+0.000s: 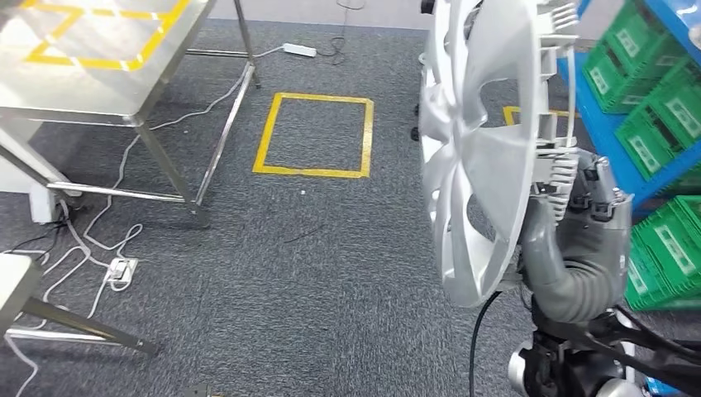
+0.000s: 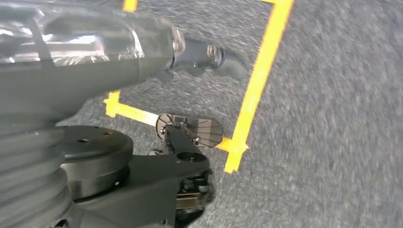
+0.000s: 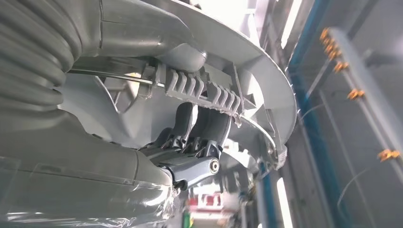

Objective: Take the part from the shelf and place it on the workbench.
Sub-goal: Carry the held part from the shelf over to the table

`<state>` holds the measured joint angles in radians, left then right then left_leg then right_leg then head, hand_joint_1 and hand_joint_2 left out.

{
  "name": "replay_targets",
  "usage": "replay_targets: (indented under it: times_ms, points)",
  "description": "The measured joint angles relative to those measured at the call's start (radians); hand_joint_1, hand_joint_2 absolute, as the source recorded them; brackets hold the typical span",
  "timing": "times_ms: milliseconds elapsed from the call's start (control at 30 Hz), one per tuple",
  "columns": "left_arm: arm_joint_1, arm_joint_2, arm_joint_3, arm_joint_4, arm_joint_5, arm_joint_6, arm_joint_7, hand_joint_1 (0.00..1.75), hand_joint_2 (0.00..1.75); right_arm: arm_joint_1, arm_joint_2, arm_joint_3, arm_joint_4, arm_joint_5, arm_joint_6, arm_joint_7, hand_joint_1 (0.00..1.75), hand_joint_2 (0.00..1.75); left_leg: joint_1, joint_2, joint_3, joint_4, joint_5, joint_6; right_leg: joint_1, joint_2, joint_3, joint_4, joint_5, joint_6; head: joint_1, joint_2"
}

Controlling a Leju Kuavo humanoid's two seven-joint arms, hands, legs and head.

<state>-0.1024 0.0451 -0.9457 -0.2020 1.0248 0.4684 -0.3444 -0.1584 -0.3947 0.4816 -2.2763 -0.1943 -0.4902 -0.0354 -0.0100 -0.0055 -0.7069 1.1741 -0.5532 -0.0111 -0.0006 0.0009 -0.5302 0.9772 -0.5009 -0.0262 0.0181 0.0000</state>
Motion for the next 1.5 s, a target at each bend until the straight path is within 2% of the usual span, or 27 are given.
replay_targets:
  times_ms: [67,100,167,200,267,300,367,433,500,567,600,633,667,700,767,833,900,967,1033,1100,1133,1167,1233,1300,1333,1433,1500]
  points:
    - [0.000,0.000,0.016,0.001,-0.003,0.001,0.012,0.00,1.75,-0.003,-0.004,-0.017,-0.011,-0.009,0.003,0.007,1.75,1.75,0.014,0.008,-0.050,0.103,-0.038,-0.015,-0.001,-0.030,0.001,0.001,-0.002,0.002,-0.005,0.000]
    - [0.001,-0.001,0.022,0.001,-0.006,0.001,0.015,0.00,1.75,-0.003,-0.005,-0.023,-0.013,-0.011,0.003,0.008,1.75,1.75,0.021,0.009,-0.055,0.114,-0.032,-0.022,-0.003,-0.043,0.001,0.002,-0.005,0.005,-0.007,0.000]
    - [0.003,-0.001,0.032,0.002,-0.012,0.001,0.018,0.00,1.75,-0.004,-0.007,-0.035,-0.020,-0.011,0.004,0.011,1.75,1.75,0.030,0.032,-0.006,0.028,0.025,-0.035,-0.008,-0.066,0.003,0.010,-0.013,0.015,-0.010,0.000]
    - [0.003,-0.001,0.036,0.002,-0.015,0.001,0.018,0.00,1.75,-0.006,-0.010,-0.040,-0.024,-0.009,0.003,0.012,1.75,1.75,0.028,0.062,0.031,-0.033,0.048,-0.040,-0.008,-0.076,0.004,0.015,-0.019,0.023,-0.013,0.000]
    - [0.002,-0.001,0.043,0.003,-0.019,0.001,0.016,0.00,1.75,-0.012,-0.015,-0.048,-0.033,-0.006,0.004,0.016,1.75,1.75,0.022,0.107,0.077,-0.117,0.069,-0.031,-0.007,-0.092,0.007,0.028,-0.032,0.037,-0.017,0.000]
    - [0.002,-0.001,0.047,0.003,-0.019,0.000,0.014,0.00,1.75,-0.014,-0.018,-0.052,-0.036,-0.005,0.005,0.017,1.75,1.75,0.017,0.111,0.079,-0.122,0.063,-0.020,-0.005,-0.099,0.009,0.031,-0.036,0.042,-0.017,0.000]
    - [0.002,0.001,0.053,0.004,-0.020,0.000,0.008,0.00,1.75,-0.020,-0.023,-0.058,-0.042,-0.005,0.012,0.019,1.75,1.75,0.015,0.085,0.078,-0.124,0.063,0.002,-0.009,-0.115,0.015,0.031,-0.043,0.050,-0.011,0.000]
    - [0.001,0.003,0.058,0.005,-0.018,0.000,-0.001,0.00,1.75,-0.022,-0.025,-0.062,-0.045,-0.009,0.020,0.018,1.75,1.75,0.015,0.056,0.080,-0.126,0.064,0.016,-0.015,-0.088,0.008,0.062,-0.074,0.057,-0.006,0.000]
    - [-0.002,0.005,0.062,0.005,-0.017,0.000,-0.007,0.00,1.75,-0.021,-0.029,-0.063,-0.048,-0.014,0.026,0.017,1.75,1.75,0.016,0.032,0.081,-0.127,0.066,0.026,-0.018,-0.037,-0.025,0.145,-0.125,0.059,0.000,0.000]
    - [-0.004,0.005,0.066,0.005,-0.015,0.000,-0.009,0.00,1.75,-0.020,-0.031,-0.064,-0.049,-0.017,0.030,0.015,1.75,1.75,0.012,0.009,0.081,-0.126,0.067,0.031,-0.016,-0.013,-0.081,0.260,-0.171,0.056,0.009,0.000]
    - [-0.004,0.005,0.068,0.005,-0.014,0.000,-0.009,0.00,1.75,-0.020,-0.032,-0.064,-0.048,-0.020,0.032,0.014,1.75,1.75,0.010,-0.005,0.082,-0.126,0.067,0.033,-0.015,-0.009,-0.105,0.303,-0.180,0.053,0.014,0.000]
    - [-0.004,0.005,0.070,0.006,-0.014,0.000,-0.009,0.00,1.75,-0.020,-0.033,-0.064,-0.048,-0.024,0.034,0.012,1.75,1.75,0.007,-0.022,0.083,-0.126,0.067,0.035,-0.014,-0.005,-0.122,0.328,-0.175,0.049,0.017,0.000]
    - [-0.004,0.005,0.072,0.006,-0.013,0.000,-0.009,0.00,1.75,-0.020,-0.034,-0.064,-0.048,-0.027,0.035,0.010,1.75,1.75,0.004,-0.038,0.084,-0.126,0.068,0.036,-0.012,-0.001,-0.122,0.313,-0.150,0.042,0.019,0.000]
    - [-0.003,0.005,0.075,0.006,-0.012,0.000,-0.009,0.00,1.75,-0.020,-0.034,-0.064,-0.048,-0.030,0.038,0.009,1.75,1.75,0.002,-0.054,0.087,-0.126,0.068,0.036,-0.009,0.006,-0.106,0.262,-0.109,0.033,0.020,0.000]
    - [-0.004,0.004,0.079,0.006,-0.010,0.000,-0.009,0.00,1.75,-0.021,-0.036,-0.064,-0.048,-0.033,0.042,0.006,1.75,1.75,0.002,-0.082,0.086,-0.126,0.070,0.035,-0.003,0.051,-0.060,0.134,-0.034,0.017,0.018,0.000]
    - [-0.003,0.001,0.081,0.006,-0.010,-0.001,-0.007,0.00,1.75,-0.024,-0.037,-0.064,-0.048,-0.034,0.046,0.003,1.75,1.75,0.007,-0.105,0.077,-0.125,0.075,0.028,0.000,0.083,-0.036,0.066,-0.013,0.010,0.019,0.000]
    - [0.000,0.000,0.083,0.007,-0.010,-0.002,-0.005,0.00,1.75,-0.028,-0.036,-0.063,-0.048,-0.035,0.051,0.001,1.75,1.75,0.010,-0.122,0.068,-0.128,0.082,0.015,0.001,0.068,-0.031,0.048,-0.013,0.010,0.021,0.000]
    - [0.003,0.000,0.084,0.007,-0.011,-0.003,-0.003,0.00,1.75,-0.032,-0.036,-0.062,-0.048,-0.036,0.056,0.000,1.75,1.75,0.005,-0.069,0.055,-0.110,0.065,0.007,-0.003,0.043,-0.023,0.028,-0.005,0.007,0.017,0.000]
    - [0.002,0.000,0.085,0.007,-0.012,-0.003,-0.002,0.00,1.75,-0.033,-0.036,-0.062,-0.049,-0.036,0.060,-0.001,1.75,1.75,0.005,0.002,0.015,-0.027,0.011,-0.001,-0.005,0.016,-0.015,0.014,0.001,0.005,0.006,0.000]
    - [0.001,0.000,0.086,0.007,-0.014,-0.003,-0.002,0.00,1.75,-0.031,-0.035,-0.062,-0.050,-0.036,0.062,-0.001,1.75,1.75,0.016,0.011,-0.037,0.082,-0.037,-0.014,-0.005,-0.013,-0.015,0.013,0.001,0.005,-0.003,0.000]
    - [0.001,0.000,0.086,0.007,-0.014,-0.003,-0.001,0.00,1.75,-0.031,-0.035,-0.062,-0.050,-0.036,0.062,-0.001,1.75,1.75,0.020,0.010,-0.049,0.109,-0.041,-0.020,-0.006,-0.027,-0.014,0.014,-0.001,0.006,-0.006,0.000]
    - [0.002,0.000,0.086,0.007,-0.014,-0.003,-0.001,0.00,1.75,-0.030,-0.035,-0.062,-0.049,-0.036,0.063,-0.001,1.75,1.75,0.024,0.011,-0.043,0.100,-0.025,-0.025,-0.007,-0.039,-0.014,0.016,-0.003,0.009,-0.008,0.000]
    - [0.002,0.002,0.087,0.007,-0.014,-0.003,-0.001,0.00,1.75,-0.030,-0.035,-0.061,-0.049,-0.036,0.065,-0.001,1.75,1.75,0.027,0.039,0.021,-0.011,0.034,-0.033,-0.010,-0.062,-0.012,0.023,-0.010,0.019,-0.012,0.000]
    - [0.001,0.003,0.087,0.007,-0.014,-0.003,-0.002,0.00,1.75,-0.031,-0.034,-0.061,-0.049,-0.036,0.067,-0.001,1.75,1.75,0.021,0.084,0.076,-0.110,0.063,-0.026,-0.008,-0.078,-0.010,0.033,-0.020,0.032,-0.015,0.000]
    - [0.001,0.003,0.087,0.007,-0.014,-0.003,-0.002,0.00,1.75,-0.031,-0.034,-0.061,-0.049,-0.036,0.068,-0.001,1.75,1.75,0.016,0.097,0.085,-0.127,0.062,-0.017,-0.007,-0.085,-0.009,0.035,-0.023,0.037,-0.015,0.000]
    - [0.002,0.005,0.087,0.008,-0.014,-0.003,-0.002,0.00,1.75,-0.032,-0.033,-0.061,-0.050,-0.036,0.069,-0.002,1.75,1.75,0.012,0.069,0.084,-0.130,0.063,0.010,-0.010,-0.100,-0.003,0.037,-0.032,0.050,-0.011,0.000]
    - [0.000,0.006,0.087,0.008,-0.014,-0.003,-0.003,0.00,1.75,-0.031,-0.033,-0.062,-0.050,-0.036,0.069,-0.002,1.75,1.75,0.015,0.045,0.085,-0.133,0.066,0.022,-0.015,-0.067,-0.019,0.083,-0.069,0.058,-0.007,0.000]
